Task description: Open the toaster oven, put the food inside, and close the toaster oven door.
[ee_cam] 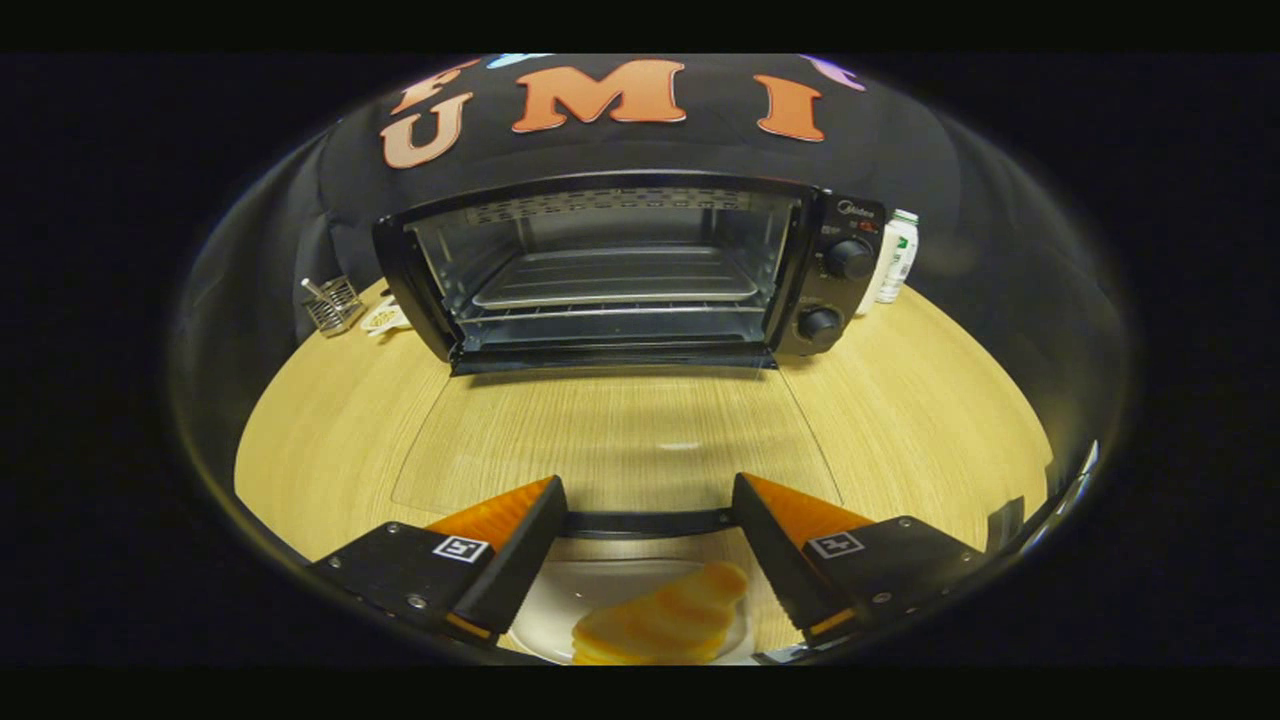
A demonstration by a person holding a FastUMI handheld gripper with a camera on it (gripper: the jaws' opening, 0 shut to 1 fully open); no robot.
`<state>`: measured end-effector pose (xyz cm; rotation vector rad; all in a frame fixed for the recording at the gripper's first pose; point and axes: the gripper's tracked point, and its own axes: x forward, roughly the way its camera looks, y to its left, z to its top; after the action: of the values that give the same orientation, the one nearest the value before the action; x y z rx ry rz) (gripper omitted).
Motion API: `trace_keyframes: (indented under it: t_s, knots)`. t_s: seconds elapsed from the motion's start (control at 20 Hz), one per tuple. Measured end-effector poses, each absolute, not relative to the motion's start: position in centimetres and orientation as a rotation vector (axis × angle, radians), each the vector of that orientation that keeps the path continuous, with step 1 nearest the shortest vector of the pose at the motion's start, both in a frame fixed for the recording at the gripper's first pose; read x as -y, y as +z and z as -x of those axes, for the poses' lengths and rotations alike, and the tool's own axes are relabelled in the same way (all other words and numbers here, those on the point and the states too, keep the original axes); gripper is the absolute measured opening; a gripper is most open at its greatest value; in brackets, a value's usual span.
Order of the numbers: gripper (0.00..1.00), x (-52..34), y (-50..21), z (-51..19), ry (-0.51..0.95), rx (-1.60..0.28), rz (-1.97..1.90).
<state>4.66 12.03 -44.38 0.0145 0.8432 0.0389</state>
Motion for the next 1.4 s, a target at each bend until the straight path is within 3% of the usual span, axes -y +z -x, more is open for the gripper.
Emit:
trace_keyframes:
  t_s: [0.6,1.4]
  knots:
    - [0.99,-10.0,-37.2,1.8,-0.068,-0.750,-0.103]
    - [0.99,-11.2,-42.5,9.7,-0.177,-0.867,-0.158]
